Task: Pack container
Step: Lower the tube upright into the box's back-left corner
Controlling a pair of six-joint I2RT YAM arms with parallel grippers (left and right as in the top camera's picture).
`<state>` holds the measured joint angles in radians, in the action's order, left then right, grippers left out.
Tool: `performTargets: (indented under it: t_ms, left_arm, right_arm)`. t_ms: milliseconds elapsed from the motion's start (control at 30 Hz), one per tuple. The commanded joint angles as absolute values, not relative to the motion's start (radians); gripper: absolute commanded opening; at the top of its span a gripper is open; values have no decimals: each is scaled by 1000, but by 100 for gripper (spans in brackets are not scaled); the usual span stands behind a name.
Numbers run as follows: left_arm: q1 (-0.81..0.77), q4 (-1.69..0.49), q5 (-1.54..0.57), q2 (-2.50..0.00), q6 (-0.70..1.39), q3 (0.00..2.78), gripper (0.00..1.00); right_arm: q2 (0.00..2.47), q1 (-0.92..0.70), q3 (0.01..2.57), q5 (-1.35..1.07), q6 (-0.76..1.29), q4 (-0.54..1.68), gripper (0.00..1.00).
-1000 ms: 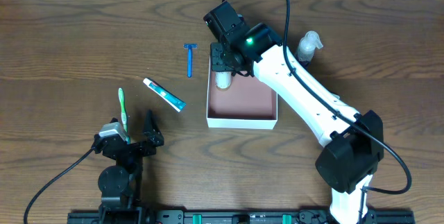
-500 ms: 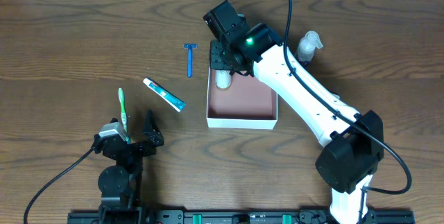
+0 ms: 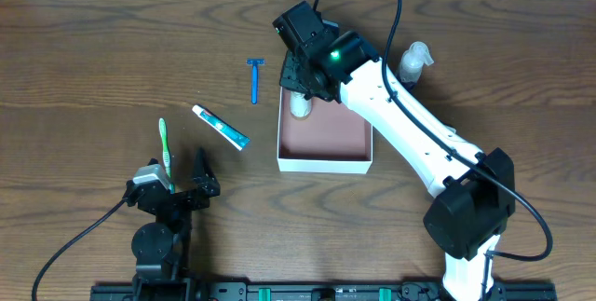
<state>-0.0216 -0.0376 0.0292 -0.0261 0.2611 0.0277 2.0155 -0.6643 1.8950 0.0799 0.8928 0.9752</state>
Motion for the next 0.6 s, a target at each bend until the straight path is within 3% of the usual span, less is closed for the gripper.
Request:
performTargets:
  t_ms: [0,567]
  left_arm:
    - [-18,-70,36,-26,252,4,98]
    - [-18,-70,36,-26,252,4,98]
  right_arm:
    - [2016,-677,1901,102,937,976,31]
    - [2016,-673,1901,98,669,958,35]
